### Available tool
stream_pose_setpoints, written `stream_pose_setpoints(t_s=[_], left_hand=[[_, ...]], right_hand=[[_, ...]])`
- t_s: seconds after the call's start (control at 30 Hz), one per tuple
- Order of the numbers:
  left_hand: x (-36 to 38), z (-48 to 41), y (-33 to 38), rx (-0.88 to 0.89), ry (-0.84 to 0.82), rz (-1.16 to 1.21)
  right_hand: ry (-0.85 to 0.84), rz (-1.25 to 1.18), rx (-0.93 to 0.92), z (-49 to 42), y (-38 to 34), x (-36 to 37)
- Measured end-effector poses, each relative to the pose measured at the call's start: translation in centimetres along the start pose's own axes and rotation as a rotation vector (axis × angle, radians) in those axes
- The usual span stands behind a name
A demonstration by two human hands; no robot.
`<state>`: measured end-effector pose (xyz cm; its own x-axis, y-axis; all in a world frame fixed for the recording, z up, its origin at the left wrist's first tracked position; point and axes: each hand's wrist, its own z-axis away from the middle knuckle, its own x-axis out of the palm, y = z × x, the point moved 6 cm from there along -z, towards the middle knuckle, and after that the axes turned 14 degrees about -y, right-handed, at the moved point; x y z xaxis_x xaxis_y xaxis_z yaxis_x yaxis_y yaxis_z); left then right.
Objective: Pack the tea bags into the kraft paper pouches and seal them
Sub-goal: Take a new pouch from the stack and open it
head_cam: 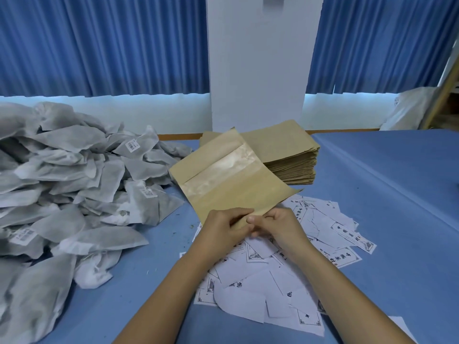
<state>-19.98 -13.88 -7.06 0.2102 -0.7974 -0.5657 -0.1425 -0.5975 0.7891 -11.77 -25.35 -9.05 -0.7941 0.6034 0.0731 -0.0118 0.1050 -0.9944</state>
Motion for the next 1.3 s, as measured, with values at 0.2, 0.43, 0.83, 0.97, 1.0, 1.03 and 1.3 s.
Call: stream_pose_setpoints(t_s=[0.2, 0.43, 0.83, 0.97, 1.0, 1.03, 1.3], left_hand=[[-0.6, 0.1, -0.2, -0.056, -0.084, 0.386], [-0.2, 0.3, -0.8, -0.125, -0.126, 0.613], [-0.8, 0.4, -0.9, -0.138, -0.181, 0.662], [-1.1, 0.5, -0.7, -0.152, -0.132, 0.507], [-1.3, 0.5, -0.6, -0.151, -0.098, 0.382], [-1.4, 0.5, -0.3, -0.14, -0.072, 0.261], [-1.3, 0.6, 2.7, 0.064, 0.08, -0.158]], right_hand=[[-0.117, -0.043, -0.112, 0.3, -1.1, 0.5], [-0.123, 0.02, -0.096, 0.2, -0.9, 0.8], [-0.136, 0.039, -0.097, 0.3, -1.2, 1.1], [-0.118, 0.079, -0.111, 0.5, -1.5, 1.1], [-0.114, 0.084, -0.108, 0.5, -1.4, 1.1], [-0.113, 0.091, -0.103, 0.5, -1.4, 1.2], [0.047, 0.129, -0.084, 0.8, -2.0, 1.5]])
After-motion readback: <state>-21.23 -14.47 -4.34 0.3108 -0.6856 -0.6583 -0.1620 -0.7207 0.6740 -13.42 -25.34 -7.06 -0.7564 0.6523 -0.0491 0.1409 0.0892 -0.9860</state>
